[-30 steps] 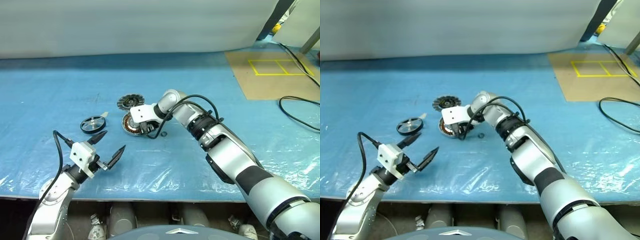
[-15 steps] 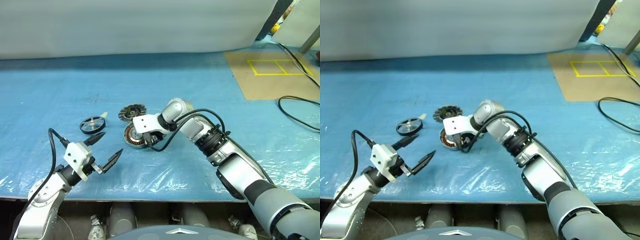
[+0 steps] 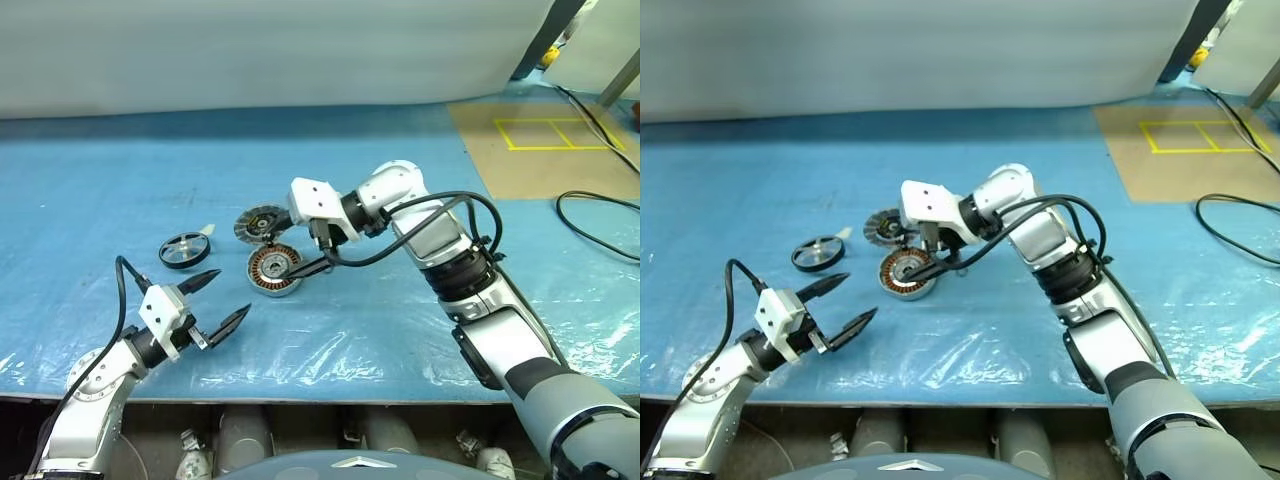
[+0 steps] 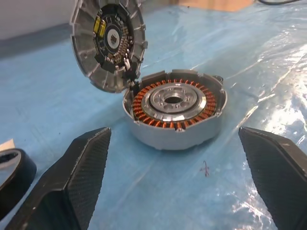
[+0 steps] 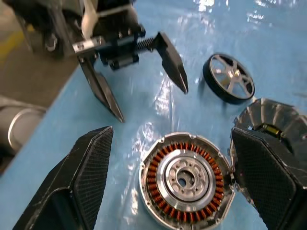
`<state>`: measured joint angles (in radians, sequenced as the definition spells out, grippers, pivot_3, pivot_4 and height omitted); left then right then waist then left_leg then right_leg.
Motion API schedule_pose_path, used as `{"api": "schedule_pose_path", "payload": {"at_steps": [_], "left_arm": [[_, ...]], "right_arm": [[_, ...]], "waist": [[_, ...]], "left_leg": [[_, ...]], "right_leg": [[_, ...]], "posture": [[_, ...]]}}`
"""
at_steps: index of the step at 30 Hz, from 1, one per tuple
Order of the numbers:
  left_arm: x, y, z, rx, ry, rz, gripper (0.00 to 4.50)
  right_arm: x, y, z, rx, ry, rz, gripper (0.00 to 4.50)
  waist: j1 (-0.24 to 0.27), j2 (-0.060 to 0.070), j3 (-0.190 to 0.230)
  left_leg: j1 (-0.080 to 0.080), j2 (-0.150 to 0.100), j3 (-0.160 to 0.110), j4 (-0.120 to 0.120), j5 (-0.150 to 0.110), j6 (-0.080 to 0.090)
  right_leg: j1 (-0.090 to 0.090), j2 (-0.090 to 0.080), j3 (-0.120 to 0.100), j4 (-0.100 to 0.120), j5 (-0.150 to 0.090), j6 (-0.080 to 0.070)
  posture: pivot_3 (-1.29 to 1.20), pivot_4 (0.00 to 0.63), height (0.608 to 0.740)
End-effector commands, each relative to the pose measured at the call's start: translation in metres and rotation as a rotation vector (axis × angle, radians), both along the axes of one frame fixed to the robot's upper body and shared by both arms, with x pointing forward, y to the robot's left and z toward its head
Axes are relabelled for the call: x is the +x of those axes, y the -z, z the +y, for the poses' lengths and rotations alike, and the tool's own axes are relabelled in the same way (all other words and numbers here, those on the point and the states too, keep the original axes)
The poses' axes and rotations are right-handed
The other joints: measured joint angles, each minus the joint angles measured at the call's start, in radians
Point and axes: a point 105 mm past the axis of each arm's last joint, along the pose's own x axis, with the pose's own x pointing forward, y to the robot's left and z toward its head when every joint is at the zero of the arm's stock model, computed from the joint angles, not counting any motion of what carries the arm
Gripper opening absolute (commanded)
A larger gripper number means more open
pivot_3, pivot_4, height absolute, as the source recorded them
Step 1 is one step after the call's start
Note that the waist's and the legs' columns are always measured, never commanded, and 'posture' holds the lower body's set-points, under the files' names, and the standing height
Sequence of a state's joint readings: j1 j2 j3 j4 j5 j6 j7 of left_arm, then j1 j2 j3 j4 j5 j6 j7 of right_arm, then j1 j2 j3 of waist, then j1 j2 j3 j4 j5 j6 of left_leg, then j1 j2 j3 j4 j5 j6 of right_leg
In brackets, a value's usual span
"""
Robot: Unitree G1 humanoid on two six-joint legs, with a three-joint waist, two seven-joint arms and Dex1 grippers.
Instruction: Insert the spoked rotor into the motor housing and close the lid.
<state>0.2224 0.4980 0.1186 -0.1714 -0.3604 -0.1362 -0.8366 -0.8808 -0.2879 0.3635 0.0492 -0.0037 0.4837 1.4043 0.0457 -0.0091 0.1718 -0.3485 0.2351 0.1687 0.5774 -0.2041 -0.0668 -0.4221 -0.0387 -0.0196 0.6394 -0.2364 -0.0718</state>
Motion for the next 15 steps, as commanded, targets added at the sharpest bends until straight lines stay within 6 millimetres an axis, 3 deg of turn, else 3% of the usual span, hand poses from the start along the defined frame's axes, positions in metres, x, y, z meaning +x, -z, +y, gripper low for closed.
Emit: {"api": "schedule_pose_path", "payload": {"at_steps": [1, 3, 7, 15], "left_arm": [[-0.001, -0.006, -0.003, -0.009, 0.028, -0.029, 4.5], [-0.001, -0.006, -0.008, -0.018, 0.042, -0.03, 4.5], [0.002, -0.007, -0.015, -0.037, 0.055, -0.03, 4.5], [0.004, -0.005, -0.018, -0.049, 0.065, -0.028, 4.5]], "right_arm": [[0.009, 0.012, -0.017, 0.094, 0.141, 0.003, 4.16], [0.017, 0.017, -0.021, 0.192, 0.251, 0.029, 4.16], [0.024, 0.046, -0.036, 0.267, 0.432, 0.017, 4.16], [0.019, 0.079, -0.055, 0.256, 0.539, 0.066, 4.16]], "waist": [[0.004, -0.001, -0.001], [0.003, -0.001, 0.0], [-0.002, -0.001, 0.0], [-0.001, 0.0, 0.0]], "left_leg": [[0.0, 0.0, 0.0, 0.0, 0.0, 0.0], [0.0, -0.001, 0.0, 0.0, 0.002, -0.003], [0.0, -0.001, 0.0, 0.0, 0.002, -0.004], [0.0, -0.001, 0.0, 0.0, 0.002, -0.004]], "right_leg": [[0.0, 0.0, 0.0, 0.0, 0.0, 0.0], [0.0, 0.0, 0.0, -0.001, 0.0, 0.0], [0.0, 0.0, 0.001, 0.0, 0.0, 0.0], [0.0, 0.0, 0.001, 0.0, 0.0, 0.001]], "posture": [[0.0, 0.15, 0.74], [0.0, 0.15, 0.74], [0.0, 0.15, 0.74], [0.0, 0.15, 0.74]]}}
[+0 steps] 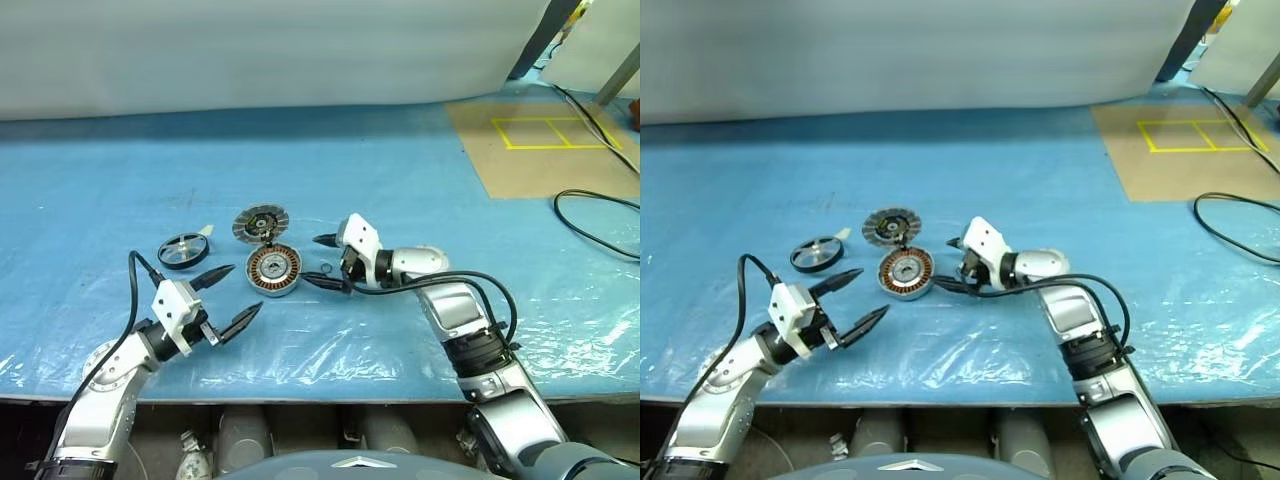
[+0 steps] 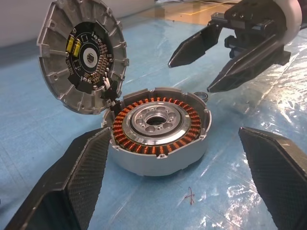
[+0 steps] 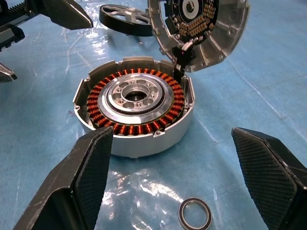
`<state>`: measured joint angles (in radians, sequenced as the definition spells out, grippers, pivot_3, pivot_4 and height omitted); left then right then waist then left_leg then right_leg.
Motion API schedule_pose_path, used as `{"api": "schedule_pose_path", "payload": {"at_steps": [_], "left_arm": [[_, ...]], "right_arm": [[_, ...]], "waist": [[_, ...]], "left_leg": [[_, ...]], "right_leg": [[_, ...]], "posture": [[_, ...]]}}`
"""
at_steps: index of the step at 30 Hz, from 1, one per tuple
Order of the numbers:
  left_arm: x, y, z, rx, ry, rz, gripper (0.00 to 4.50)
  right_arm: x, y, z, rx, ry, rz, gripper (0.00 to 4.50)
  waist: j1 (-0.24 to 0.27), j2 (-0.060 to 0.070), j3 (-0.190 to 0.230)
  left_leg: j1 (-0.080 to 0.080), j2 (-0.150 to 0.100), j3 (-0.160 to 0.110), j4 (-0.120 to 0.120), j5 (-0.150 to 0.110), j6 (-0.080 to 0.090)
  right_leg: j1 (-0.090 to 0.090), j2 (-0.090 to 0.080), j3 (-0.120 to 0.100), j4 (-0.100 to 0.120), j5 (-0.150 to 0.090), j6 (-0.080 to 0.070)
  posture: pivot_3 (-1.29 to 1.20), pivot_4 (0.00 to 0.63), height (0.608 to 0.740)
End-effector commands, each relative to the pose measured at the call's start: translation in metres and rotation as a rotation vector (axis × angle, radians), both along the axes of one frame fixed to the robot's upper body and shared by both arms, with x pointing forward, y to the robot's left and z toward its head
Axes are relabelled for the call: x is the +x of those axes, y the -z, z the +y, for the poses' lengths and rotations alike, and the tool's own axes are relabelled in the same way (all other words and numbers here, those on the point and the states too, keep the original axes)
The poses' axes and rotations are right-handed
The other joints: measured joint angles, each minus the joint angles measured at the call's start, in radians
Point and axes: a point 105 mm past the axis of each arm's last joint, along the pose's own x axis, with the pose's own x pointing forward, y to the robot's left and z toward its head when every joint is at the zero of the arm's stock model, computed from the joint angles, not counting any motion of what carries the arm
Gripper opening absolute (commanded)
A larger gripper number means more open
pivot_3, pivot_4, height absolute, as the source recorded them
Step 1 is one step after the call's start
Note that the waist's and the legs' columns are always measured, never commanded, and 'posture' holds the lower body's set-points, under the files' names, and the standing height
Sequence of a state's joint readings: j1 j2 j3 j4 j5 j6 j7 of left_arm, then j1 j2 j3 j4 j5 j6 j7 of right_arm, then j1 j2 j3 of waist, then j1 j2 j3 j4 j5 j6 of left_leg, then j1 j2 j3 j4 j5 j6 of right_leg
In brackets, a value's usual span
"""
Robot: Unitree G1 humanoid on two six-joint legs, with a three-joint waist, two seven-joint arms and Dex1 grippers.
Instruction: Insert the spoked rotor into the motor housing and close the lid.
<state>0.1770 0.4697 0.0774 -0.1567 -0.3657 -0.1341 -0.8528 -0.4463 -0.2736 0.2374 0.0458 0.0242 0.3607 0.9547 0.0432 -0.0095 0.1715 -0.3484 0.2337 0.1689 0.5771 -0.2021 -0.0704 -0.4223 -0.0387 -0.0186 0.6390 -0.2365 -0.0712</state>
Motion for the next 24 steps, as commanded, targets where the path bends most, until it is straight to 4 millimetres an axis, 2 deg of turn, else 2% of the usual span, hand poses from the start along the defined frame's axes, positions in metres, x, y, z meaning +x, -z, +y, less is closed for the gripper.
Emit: {"api": "schedule_pose_path", "payload": {"at_steps": [1, 9, 20, 23, 24], "left_arm": [[-0.001, -0.004, -0.003, -0.012, 0.015, -0.019, 4.5], [0.0, -0.005, -0.005, -0.014, 0.02, -0.017, 4.5], [0.0, -0.009, -0.005, -0.005, 0.019, -0.015, 4.5], [0.0, -0.01, -0.005, -0.003, 0.018, -0.016, 4.5], [0.0, -0.01, -0.005, -0.002, 0.018, -0.017, 4.5]], "right_arm": [[-0.001, -0.002, -0.01, -0.01, 0.004, -0.05, 4.16], [0.004, 0.016, -0.028, -0.072, 0.043, -0.031, 4.16], [-0.005, 0.035, -0.023, -0.104, 0.015, 0.029, 4.16], [-0.006, 0.042, -0.025, -0.135, 0.016, 0.038, 3.58], [-0.006, 0.043, -0.026, -0.14, 0.016, 0.042, 3.26]], "waist": [[0.001, 0.0, 0.0], [0.0, 0.0, 0.0], [0.001, 0.0, 0.0], [0.001, 0.0, 0.0], [0.001, 0.0, 0.0]], "left_leg": [[0.0, 0.0, 0.0, 0.0, 0.0, 0.0], [0.0, 0.0, 0.0, 0.0, 0.0, 0.0], [-0.001, -0.001, 0.0, 0.0, 0.0, 0.0], [0.0, -0.001, 0.0, 0.0, 0.0, 0.0], [0.0, -0.001, 0.0, 0.0, 0.0, 0.0]], "right_leg": [[0.0, 0.0, 0.0, 0.0, 0.0, 0.0], [0.0, 0.0, 0.0, 0.0, 0.0, 0.0], [0.0, 0.0, 0.0, -0.001, 0.0, 0.0], [0.0, 0.0, 0.0, -0.001, 0.0, 0.0], [0.0, 0.0, 0.0, -0.001, 0.0, 0.0]], "posture": [[0.0, 0.15, 0.74], [0.0, 0.15, 0.74], [0.0, 0.15, 0.74], [0.0, 0.15, 0.74], [0.0, 0.15, 0.74]]}}
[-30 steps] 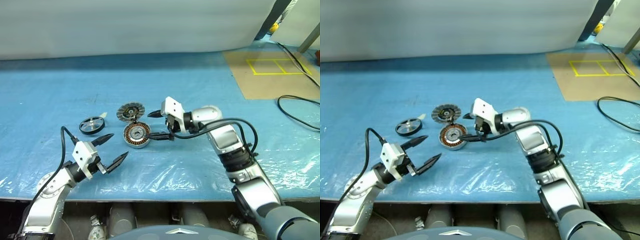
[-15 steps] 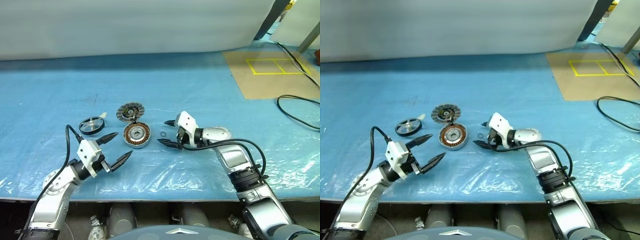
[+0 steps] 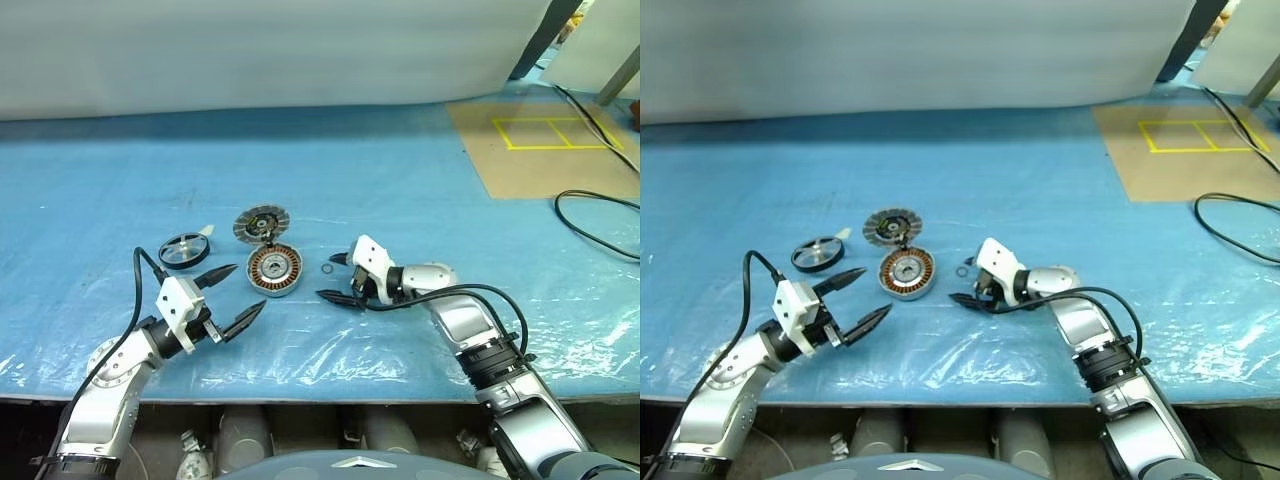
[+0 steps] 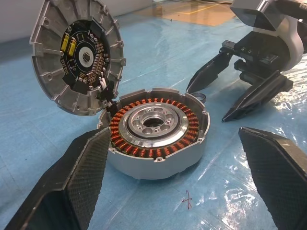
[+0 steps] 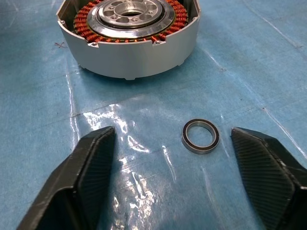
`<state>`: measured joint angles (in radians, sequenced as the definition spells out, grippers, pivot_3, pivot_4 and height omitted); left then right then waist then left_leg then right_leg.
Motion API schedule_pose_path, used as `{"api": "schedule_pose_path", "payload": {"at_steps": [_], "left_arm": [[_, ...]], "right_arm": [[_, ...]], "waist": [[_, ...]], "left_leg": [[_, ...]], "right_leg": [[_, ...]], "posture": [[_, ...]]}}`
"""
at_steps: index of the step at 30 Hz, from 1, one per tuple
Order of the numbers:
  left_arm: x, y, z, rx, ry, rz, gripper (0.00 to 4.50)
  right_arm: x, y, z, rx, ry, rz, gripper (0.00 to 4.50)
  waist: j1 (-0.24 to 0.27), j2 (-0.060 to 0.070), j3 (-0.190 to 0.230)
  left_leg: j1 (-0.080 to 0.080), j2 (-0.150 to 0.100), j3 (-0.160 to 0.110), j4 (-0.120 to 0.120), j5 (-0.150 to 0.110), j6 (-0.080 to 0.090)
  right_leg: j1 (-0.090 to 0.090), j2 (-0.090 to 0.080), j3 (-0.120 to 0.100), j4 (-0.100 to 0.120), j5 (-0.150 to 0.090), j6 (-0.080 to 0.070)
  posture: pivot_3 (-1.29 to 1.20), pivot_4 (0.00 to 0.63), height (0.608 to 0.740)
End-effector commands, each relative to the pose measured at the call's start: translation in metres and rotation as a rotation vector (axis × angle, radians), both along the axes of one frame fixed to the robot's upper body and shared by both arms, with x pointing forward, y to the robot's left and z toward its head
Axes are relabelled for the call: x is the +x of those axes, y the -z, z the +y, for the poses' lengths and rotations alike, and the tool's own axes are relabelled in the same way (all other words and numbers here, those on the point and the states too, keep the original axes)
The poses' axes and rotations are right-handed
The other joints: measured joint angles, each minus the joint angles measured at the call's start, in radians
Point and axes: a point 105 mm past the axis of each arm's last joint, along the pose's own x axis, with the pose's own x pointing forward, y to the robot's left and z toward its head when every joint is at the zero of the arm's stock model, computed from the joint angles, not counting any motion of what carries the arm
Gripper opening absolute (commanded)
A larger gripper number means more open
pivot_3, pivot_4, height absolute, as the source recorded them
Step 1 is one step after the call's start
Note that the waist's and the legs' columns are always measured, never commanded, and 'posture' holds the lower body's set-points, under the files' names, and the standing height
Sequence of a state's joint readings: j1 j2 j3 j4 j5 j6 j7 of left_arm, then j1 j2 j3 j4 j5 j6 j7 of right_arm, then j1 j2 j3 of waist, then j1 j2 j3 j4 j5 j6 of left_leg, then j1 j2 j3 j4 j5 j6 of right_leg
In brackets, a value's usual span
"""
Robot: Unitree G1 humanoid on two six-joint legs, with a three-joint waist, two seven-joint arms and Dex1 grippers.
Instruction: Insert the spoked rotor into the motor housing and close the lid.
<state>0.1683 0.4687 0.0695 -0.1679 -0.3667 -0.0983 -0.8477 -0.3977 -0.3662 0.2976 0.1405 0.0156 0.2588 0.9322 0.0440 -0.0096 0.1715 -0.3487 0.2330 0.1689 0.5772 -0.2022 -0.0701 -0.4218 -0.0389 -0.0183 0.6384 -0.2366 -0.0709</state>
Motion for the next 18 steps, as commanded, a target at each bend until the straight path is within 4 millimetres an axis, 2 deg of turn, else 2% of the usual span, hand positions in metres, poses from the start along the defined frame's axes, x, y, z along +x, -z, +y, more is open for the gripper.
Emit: {"api": "schedule_pose_path", "payload": {"at_steps": [1, 7, 8, 12, 18], "left_arm": [[-0.001, -0.011, -0.002, 0.003, 0.012, -0.039, 4.5], [0.0, -0.011, -0.001, 0.005, 0.007, -0.041, 4.5], [0.0, -0.011, 0.0, 0.005, 0.005, -0.041, 4.5], [-0.003, -0.01, 0.004, 0.007, -0.013, -0.038, 4.5], [-0.007, -0.009, 0.016, 0.017, -0.059, -0.037, 4.5]], "right_arm": [[-0.002, 0.007, -0.004, -0.029, -0.002, 0.011, 2.88], [0.001, 0.009, -0.008, -0.046, 0.011, 0.007, 0.85], [0.003, 0.007, -0.007, -0.039, 0.019, 0.002, 0.65], [0.013, -0.013, 0.002, 0.042, 0.045, -0.028, 0.66], [0.022, -0.079, 0.027, 0.256, -0.023, -0.081, 0.66]], "waist": [[0.0, 0.0, 0.0], [0.0, 0.0, 0.0], [0.0, 0.0, 0.0], [-0.002, 0.0, 0.0], [-0.002, 0.0, 0.0]], "left_leg": [[0.0, 0.0, 0.0, 0.0, 0.0, 0.0], [0.0, 0.0, 0.0, 0.0, 0.0, 0.0], [0.0, 0.0, 0.0, 0.0, 0.0, 0.0], [0.0, 0.0, 0.0, 0.0, 0.0, 0.0], [0.0, 0.0, 0.0, 0.0, -0.002, 0.003]], "right_leg": [[0.0, 0.0, 0.0, 0.0, 0.0, 0.0], [0.001, 0.0, 0.0, 0.0, 0.0, 0.0], [0.001, 0.0, 0.0, 0.0, 0.0, 0.0], [0.002, 0.0, 0.0, 0.0, 0.0, 0.0], [0.0, 0.0, 0.0, 0.0, 0.0, 0.0]], "posture": [[0.0, 0.15, 0.74], [0.0, 0.15, 0.74], [0.0, 0.15, 0.74], [0.0, 0.15, 0.74], [0.0, 0.15, 0.74]]}}
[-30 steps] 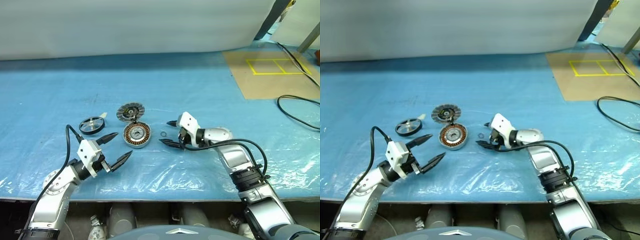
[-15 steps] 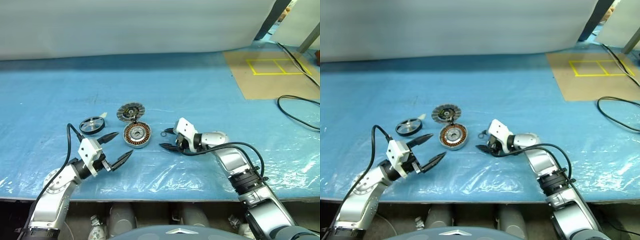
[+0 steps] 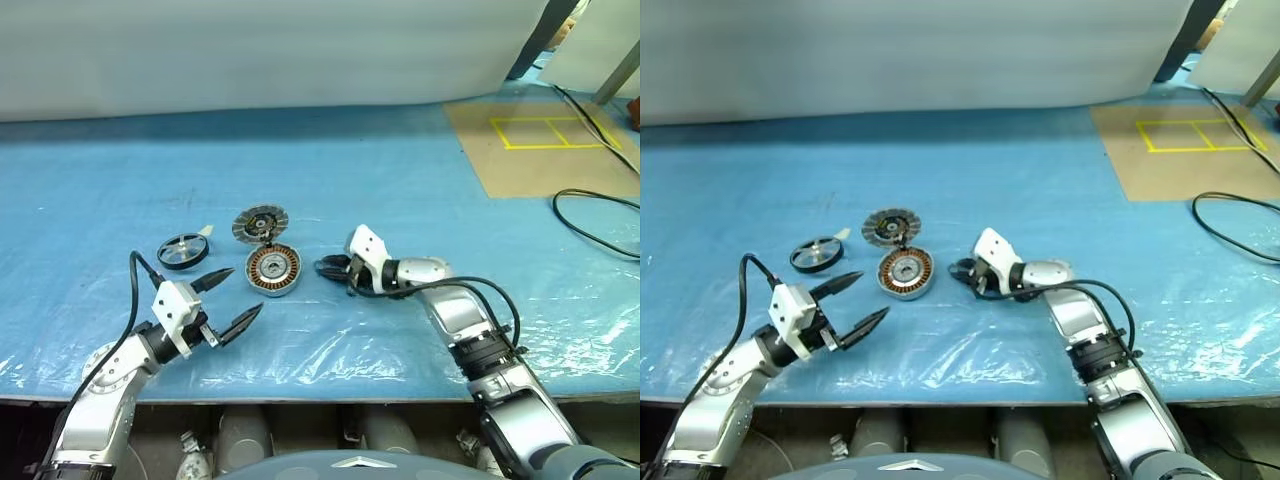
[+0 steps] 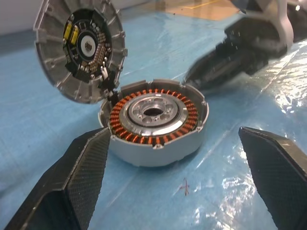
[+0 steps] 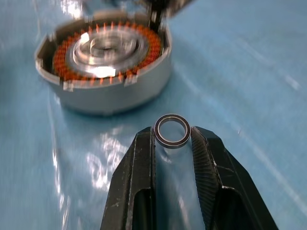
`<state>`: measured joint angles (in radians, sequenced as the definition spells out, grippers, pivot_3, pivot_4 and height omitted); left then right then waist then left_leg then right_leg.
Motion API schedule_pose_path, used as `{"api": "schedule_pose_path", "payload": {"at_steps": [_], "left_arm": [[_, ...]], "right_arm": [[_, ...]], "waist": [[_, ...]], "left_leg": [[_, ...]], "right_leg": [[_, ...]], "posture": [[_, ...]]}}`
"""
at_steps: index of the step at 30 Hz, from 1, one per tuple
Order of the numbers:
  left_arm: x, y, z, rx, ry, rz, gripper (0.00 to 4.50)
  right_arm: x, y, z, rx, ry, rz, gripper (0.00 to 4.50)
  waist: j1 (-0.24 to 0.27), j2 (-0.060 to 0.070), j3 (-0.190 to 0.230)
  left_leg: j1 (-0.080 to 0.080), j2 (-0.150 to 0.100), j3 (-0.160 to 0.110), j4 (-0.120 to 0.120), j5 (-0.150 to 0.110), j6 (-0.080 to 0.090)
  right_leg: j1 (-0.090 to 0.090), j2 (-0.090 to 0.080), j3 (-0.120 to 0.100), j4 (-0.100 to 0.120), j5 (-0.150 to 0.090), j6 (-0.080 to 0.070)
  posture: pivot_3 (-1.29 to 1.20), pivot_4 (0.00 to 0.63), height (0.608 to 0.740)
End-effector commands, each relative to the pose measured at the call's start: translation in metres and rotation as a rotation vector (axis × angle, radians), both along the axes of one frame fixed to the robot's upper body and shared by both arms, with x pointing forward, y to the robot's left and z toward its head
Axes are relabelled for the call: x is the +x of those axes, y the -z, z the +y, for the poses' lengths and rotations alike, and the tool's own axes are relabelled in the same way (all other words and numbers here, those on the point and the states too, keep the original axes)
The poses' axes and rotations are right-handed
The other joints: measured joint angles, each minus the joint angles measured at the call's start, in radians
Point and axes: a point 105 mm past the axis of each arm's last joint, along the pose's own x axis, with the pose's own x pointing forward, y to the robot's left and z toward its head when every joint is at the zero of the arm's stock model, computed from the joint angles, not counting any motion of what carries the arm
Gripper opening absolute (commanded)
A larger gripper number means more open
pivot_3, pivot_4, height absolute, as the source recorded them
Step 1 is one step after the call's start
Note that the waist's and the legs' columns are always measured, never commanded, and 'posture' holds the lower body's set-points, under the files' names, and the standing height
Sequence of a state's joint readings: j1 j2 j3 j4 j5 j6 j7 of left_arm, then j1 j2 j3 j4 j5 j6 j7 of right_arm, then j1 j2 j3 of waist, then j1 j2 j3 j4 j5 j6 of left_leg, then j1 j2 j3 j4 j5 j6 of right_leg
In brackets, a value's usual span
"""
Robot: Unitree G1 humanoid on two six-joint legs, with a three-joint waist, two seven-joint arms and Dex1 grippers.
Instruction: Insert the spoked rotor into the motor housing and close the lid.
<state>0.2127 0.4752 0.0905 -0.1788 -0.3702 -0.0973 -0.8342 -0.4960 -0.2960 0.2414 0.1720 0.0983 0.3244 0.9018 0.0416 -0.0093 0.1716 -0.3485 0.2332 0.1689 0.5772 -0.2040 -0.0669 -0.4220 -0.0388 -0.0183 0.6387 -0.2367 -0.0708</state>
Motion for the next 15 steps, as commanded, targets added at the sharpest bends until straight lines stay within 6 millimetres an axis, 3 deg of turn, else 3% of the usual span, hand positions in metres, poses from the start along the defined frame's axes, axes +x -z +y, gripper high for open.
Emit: {"api": "schedule_pose_path", "payload": {"at_steps": [1, 5, 9, 15], "left_arm": [[-0.002, -0.014, 0.009, 0.014, -0.026, -0.059, 4.5], [-0.004, -0.012, 0.012, 0.018, -0.039, -0.056, 4.5], [-0.004, -0.011, 0.011, 0.017, -0.042, -0.056, 4.5], [-0.004, -0.009, 0.009, 0.013, -0.048, -0.06, 4.5]], "right_arm": [[0.001, -0.053, 0.015, 0.123, -0.079, -0.095, 0.66], [-0.004, -0.064, 0.031, 0.094, -0.158, -0.097, 0.66], [-0.013, -0.047, 0.049, -0.031, -0.262, -0.065, 0.66], [-0.011, -0.033, 0.065, -0.098, -0.301, -0.06, 0.66]], "waist": [[0.0, 0.0, 0.0], [0.001, 0.0, 0.0], [0.002, 0.0, 0.0], [0.002, 0.0, 0.0]], "left_leg": [[0.0, 0.0, 0.0, 0.0, 0.0, 0.0], [0.0, 0.0, 0.0, 0.0, 0.0, 0.0], [-0.001, 0.0, 0.0, 0.0, 0.0, 0.0], [0.0, 0.0, 0.0, 0.0, 0.0, 0.0]], "right_leg": [[0.0, 0.0, 0.0, 0.0, 0.0, 0.0], [0.0, 0.0, 0.0, -0.001, 0.0, 0.0], [0.0, 0.0, 0.0, -0.002, 0.0, 0.0], [0.0, 0.0, 0.0, -0.001, 0.0, 0.0]], "posture": [[0.0, 0.15, 0.74], [0.0, 0.15, 0.74], [0.0, 0.15, 0.74], [0.0, 0.15, 0.74]]}}
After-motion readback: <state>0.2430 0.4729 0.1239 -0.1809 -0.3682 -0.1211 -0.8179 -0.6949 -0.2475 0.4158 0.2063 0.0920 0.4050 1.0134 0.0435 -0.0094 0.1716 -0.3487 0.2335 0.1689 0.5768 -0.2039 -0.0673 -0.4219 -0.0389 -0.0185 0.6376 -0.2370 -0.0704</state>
